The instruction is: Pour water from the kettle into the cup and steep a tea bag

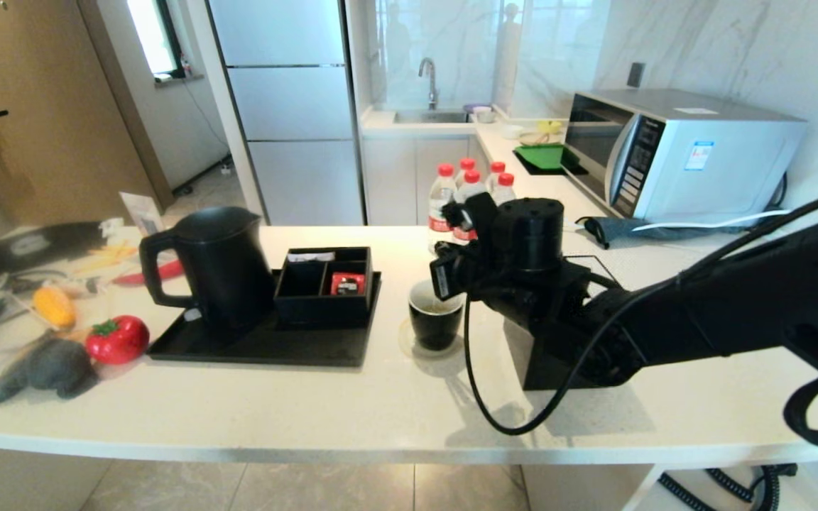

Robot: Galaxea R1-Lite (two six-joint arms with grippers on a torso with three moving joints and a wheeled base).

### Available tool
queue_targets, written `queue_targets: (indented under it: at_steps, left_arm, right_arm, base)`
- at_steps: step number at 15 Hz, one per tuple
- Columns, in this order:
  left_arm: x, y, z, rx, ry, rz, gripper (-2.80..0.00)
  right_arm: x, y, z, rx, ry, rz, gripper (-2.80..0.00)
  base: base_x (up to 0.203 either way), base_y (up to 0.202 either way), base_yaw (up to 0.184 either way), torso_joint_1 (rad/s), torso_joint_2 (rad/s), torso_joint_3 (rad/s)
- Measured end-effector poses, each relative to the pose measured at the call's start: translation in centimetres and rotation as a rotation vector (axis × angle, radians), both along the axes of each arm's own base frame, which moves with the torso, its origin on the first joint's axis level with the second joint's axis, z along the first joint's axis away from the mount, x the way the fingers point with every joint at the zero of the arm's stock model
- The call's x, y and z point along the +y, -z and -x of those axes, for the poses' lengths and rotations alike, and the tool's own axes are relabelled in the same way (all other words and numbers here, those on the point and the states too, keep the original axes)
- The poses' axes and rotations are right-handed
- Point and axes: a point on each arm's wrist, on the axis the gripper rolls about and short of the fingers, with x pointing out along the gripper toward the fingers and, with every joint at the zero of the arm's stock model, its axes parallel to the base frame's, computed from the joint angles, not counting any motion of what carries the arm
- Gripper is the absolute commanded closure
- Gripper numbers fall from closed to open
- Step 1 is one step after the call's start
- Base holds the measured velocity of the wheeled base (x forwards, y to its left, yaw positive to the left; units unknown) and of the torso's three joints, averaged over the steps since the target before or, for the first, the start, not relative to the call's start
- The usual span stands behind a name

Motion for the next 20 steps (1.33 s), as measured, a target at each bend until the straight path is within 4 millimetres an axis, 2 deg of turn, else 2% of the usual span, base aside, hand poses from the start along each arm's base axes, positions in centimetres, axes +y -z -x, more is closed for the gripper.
queue_targets:
  at_steps: [3,7,9,16,20]
  left_arm:
    - [0.0,0.0,0.0,0.000,0.000,0.000,0.00]
    - [0.0,0.0,0.0,0.000,0.000,0.000,0.00]
    - [0.0,0.0,0.0,0.000,0.000,0.000,0.00]
    - [0.0,0.0,0.0,0.000,0.000,0.000,0.00]
    - [0.0,0.0,0.0,0.000,0.000,0.000,0.00]
  right_arm:
    - [0.0,-2.2,-0.1,-0.040,0.004,-0.033,0.00]
    - [0.2,-6.5,-0.5,-0.096,0.020,-0.077,0.00]
    - [0.2,-7.7,-0.7,-0.111,0.023,-0.089,0.00]
    - [0.1,-8.1,-0.8,-0.121,0.027,-0.097,0.00]
    - [0.1,-6.6,-0.7,-0.096,0.024,-0.075,0.00]
  base:
    - [0.000,0.000,0.000,0.000,0.00,0.000]
    - [0.000,0.000,0.000,0.000,0.00,0.000]
    - [0.000,0.000,0.000,0.000,0.00,0.000]
    - [0.000,0.000,0.000,0.000,0.00,0.000]
    - [0.000,0.000,0.000,0.000,0.00,0.000]
